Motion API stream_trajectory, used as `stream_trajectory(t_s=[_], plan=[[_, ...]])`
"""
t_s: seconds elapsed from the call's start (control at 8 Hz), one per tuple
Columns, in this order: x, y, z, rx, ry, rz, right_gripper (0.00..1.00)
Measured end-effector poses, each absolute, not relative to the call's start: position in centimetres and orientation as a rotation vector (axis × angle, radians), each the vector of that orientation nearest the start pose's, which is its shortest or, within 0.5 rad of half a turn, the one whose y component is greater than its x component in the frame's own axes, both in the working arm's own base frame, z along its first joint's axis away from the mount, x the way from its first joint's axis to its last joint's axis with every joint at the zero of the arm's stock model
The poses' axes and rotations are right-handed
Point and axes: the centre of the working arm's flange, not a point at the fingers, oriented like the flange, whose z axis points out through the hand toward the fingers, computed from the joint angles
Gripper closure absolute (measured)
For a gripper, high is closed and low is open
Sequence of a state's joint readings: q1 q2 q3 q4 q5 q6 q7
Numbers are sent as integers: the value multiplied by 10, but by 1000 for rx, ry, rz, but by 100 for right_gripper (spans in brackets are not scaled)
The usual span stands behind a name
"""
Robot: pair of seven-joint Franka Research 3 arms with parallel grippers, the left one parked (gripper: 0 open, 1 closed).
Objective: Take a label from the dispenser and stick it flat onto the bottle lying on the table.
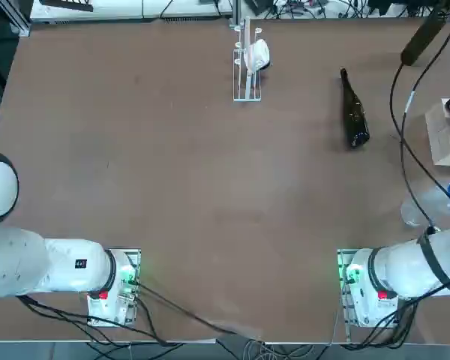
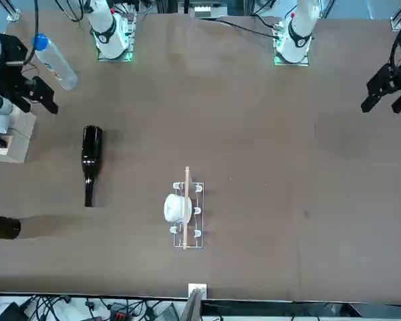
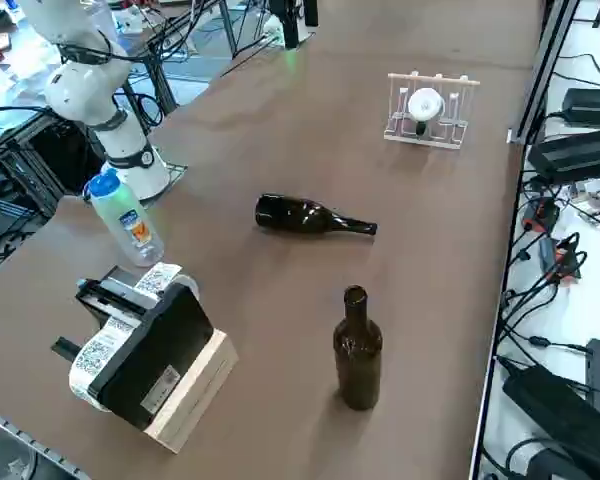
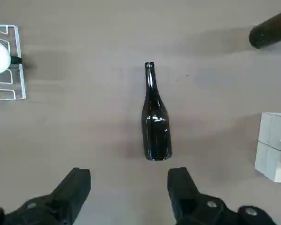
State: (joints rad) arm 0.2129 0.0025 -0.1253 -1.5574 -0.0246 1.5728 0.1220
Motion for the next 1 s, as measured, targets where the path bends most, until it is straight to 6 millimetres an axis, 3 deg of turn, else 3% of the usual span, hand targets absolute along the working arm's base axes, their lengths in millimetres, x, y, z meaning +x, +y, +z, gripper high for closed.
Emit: stream_trajectory(t_s=[0.62, 1.0], plan=[[551, 50, 626, -3168, 43, 22, 0], [554, 50, 607, -3365, 28, 83, 0]])
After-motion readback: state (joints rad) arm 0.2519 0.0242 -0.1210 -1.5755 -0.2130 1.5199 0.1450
